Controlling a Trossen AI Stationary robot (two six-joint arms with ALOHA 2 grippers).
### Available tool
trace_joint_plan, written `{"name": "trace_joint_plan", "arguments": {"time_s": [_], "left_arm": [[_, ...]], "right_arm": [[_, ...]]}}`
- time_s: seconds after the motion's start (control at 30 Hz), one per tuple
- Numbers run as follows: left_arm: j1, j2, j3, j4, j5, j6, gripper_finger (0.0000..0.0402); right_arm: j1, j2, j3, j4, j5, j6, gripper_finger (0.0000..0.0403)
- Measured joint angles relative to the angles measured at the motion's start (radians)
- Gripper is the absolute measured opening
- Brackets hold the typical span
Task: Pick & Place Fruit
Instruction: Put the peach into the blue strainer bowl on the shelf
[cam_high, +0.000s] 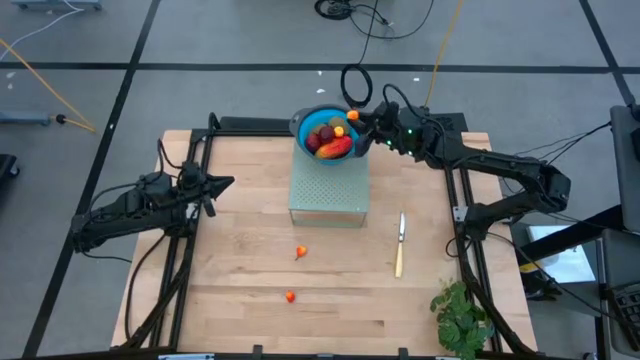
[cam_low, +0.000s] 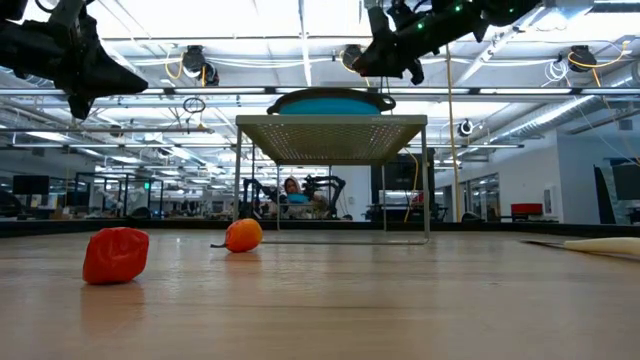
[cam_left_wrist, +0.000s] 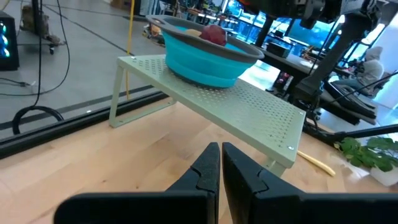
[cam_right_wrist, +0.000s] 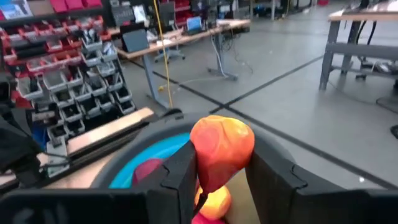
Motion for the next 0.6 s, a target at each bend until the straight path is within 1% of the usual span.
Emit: {"name": "trace_joint_plan", "arguments": {"time_s": [0.17, 0.3, 0.47, 0.6], "left_arm": [[0.0, 0.0, 0.0, 0.0, -0.002, -0.002, 0.0017], [0.0, 0.0, 0.0, 0.0, -0.035, -0.002, 0.0017], [0.0, 0.0, 0.0, 0.0, -0.047, 0.005, 0.0017], [0.0, 0.0, 0.0, 0.0, -0.047, 0.005, 0.0017]], "right_arm": [[0.002, 0.0, 0.0, -0.052, 0.0, 0.003, 0.0113], [0.008, 0.026, 0.0, -0.074, 0.0, 0.003, 0.0113], [0.023, 0.057, 0.0, -0.076, 0.0, 0.002, 0.0113], [0.026, 0.057, -0.001, -0.074, 0.001, -0.004, 0.0115]]}}
